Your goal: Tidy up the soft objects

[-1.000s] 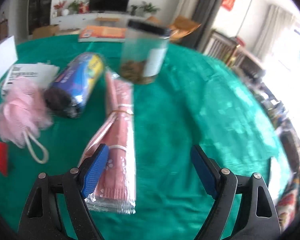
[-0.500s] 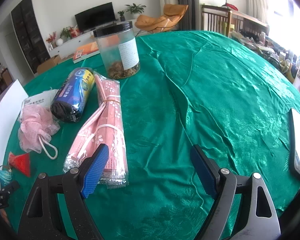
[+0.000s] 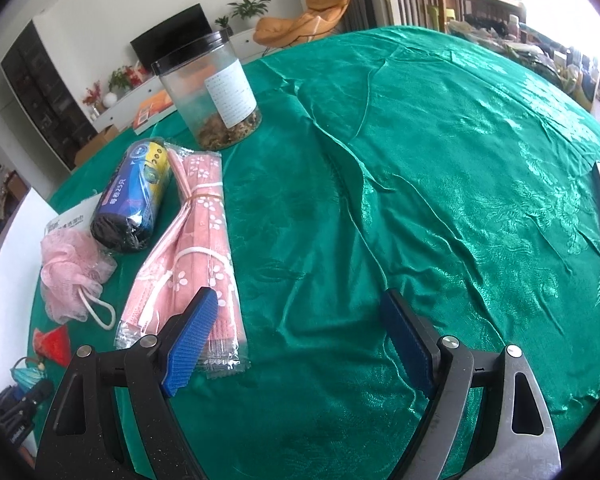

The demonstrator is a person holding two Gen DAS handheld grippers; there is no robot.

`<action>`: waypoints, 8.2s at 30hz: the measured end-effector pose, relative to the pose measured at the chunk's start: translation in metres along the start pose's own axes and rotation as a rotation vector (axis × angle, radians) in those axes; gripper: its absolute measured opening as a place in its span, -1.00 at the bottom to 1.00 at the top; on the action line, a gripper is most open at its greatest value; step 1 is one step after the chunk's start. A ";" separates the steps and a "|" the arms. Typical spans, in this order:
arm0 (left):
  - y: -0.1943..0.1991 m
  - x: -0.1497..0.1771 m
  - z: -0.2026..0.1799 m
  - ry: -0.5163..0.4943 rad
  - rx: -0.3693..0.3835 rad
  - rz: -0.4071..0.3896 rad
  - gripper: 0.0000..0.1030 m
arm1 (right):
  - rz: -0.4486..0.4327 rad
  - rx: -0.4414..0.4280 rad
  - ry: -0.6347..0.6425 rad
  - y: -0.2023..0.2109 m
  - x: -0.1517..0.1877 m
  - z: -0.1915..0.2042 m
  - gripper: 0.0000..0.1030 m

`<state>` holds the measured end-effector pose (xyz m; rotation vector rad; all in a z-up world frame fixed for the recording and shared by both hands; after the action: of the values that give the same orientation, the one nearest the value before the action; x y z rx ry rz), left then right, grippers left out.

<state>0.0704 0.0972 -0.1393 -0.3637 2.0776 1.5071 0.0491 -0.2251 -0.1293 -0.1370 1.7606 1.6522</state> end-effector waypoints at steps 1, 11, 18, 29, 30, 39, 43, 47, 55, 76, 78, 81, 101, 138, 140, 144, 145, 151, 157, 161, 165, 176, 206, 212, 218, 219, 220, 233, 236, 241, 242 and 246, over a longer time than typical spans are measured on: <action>0.002 -0.001 -0.002 0.000 0.008 -0.002 -0.23 | 0.000 0.000 -0.001 0.000 0.000 0.000 0.66; 0.021 -0.013 -0.014 0.041 0.095 -0.034 -0.23 | -0.023 0.003 0.006 0.000 0.000 0.001 0.67; 0.041 -0.025 -0.028 0.048 0.163 -0.070 -0.23 | -0.033 0.002 0.010 -0.001 0.000 0.002 0.68; 0.072 -0.044 -0.029 0.080 0.241 -0.163 -0.23 | -0.036 -0.005 0.012 -0.001 0.000 0.002 0.69; 0.077 -0.047 -0.027 0.087 0.248 -0.179 -0.23 | -0.031 -0.018 0.002 -0.001 -0.001 0.001 0.69; 0.102 -0.074 -0.004 0.142 0.272 -0.266 -0.23 | 0.003 -0.141 -0.128 0.011 -0.037 -0.002 0.69; 0.100 -0.071 -0.001 0.146 0.269 -0.263 -0.23 | 0.099 -0.174 0.030 -0.016 -0.056 0.045 0.66; 0.106 -0.066 0.009 0.138 0.234 -0.267 -0.23 | 0.214 -0.122 0.248 -0.047 -0.041 0.083 0.45; 0.128 -0.065 0.048 0.198 0.204 -0.302 -0.23 | 0.088 -0.026 0.217 -0.005 -0.055 0.055 -0.43; 0.225 0.025 0.242 0.480 -0.294 -0.352 0.99 | 0.231 -0.802 0.629 0.189 0.088 0.446 0.57; 0.219 0.027 0.240 0.489 -0.263 -0.354 0.99 | 0.196 -0.775 0.607 0.180 0.082 0.431 0.57; 0.206 0.016 0.218 0.453 -0.205 -0.371 0.99 | 0.110 -0.652 0.583 0.155 0.065 0.385 0.57; 0.011 0.012 -0.089 -0.176 0.134 0.028 0.99 | -0.032 0.060 0.271 -0.004 0.012 0.048 0.57; -0.048 -0.005 -0.065 -0.150 -0.002 0.030 1.00 | -0.045 0.099 0.287 -0.013 0.021 0.046 0.71; -0.048 -0.005 -0.065 -0.150 -0.002 0.030 1.00 | -0.045 0.099 0.287 -0.013 0.021 0.046 0.71; -0.048 -0.005 -0.065 -0.150 -0.002 0.030 1.00 | -0.045 0.099 0.287 -0.013 0.021 0.046 0.71; -0.048 -0.005 -0.065 -0.150 -0.002 0.030 1.00 | -0.045 0.099 0.287 -0.013 0.021 0.046 0.71; -0.048 -0.005 -0.065 -0.150 -0.002 0.030 1.00 | -0.045 0.099 0.287 -0.013 0.021 0.046 0.71; -0.048 -0.005 -0.065 -0.150 -0.002 0.029 1.00 | -0.045 0.099 0.287 -0.013 0.021 0.046 0.71; -0.048 -0.005 -0.065 -0.150 -0.002 0.029 1.00 | -0.046 0.099 0.287 -0.013 0.021 0.046 0.71; -0.048 -0.005 -0.065 -0.150 -0.002 0.029 1.00 | -0.046 0.099 0.287 -0.013 0.021 0.046 0.71; -0.048 -0.005 -0.065 -0.150 -0.002 0.029 1.00 | -0.046 0.099 0.287 -0.013 0.021 0.046 0.71; -0.048 -0.005 -0.065 -0.150 -0.002 0.029 1.00 | -0.046 0.099 0.287 -0.013 0.021 0.045 0.71; -0.048 -0.005 -0.066 -0.150 -0.002 0.028 1.00 | -0.046 0.099 0.287 -0.013 0.021 0.045 0.71; -0.048 -0.005 -0.065 -0.150 -0.002 0.028 1.00 | -0.046 0.099 0.287 -0.013 0.021 0.045 0.71; -0.048 -0.005 -0.065 -0.150 -0.002 0.028 1.00 | -0.046 0.099 0.287 -0.013 0.021 0.045 0.71; -0.048 -0.005 -0.065 -0.150 -0.002 0.028 1.00 | -0.046 0.100 0.287 -0.013 0.022 0.045 0.71; -0.048 -0.005 -0.065 -0.150 -0.003 0.028 1.00 | -0.046 0.100 0.287 -0.012 0.022 0.045 0.71; -0.048 -0.005 -0.065 -0.150 -0.003 0.028 1.00 | -0.046 0.100 0.287 -0.012 0.022 0.045 0.71; -0.048 -0.005 -0.065 -0.150 -0.003 0.028 1.00 | -0.046 0.100 0.287 -0.012 0.022 0.045 0.71; -0.048 -0.005 -0.065 -0.150 -0.003 0.028 1.00 | -0.046 0.100 0.287 -0.012 0.022 0.045 0.71; -0.048 -0.005 -0.065 -0.150 -0.003 0.028 1.00 | -0.046 0.100 0.287 -0.013 0.022 0.045 0.71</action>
<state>0.0813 0.0194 -0.1599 -0.2166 1.9712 1.5056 0.0584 -0.1781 -0.1486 -0.3822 2.0326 1.5689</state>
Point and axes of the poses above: each gripper's, at about its wrist camera, not at the fingertips, and y roughly against the way its jaws point, z to its left, x to its underside, the point moved 8 cm from there along -y, roughly the way its jaws point, and after that the axes turned 9 degrees about x, right-handed, at the moved point
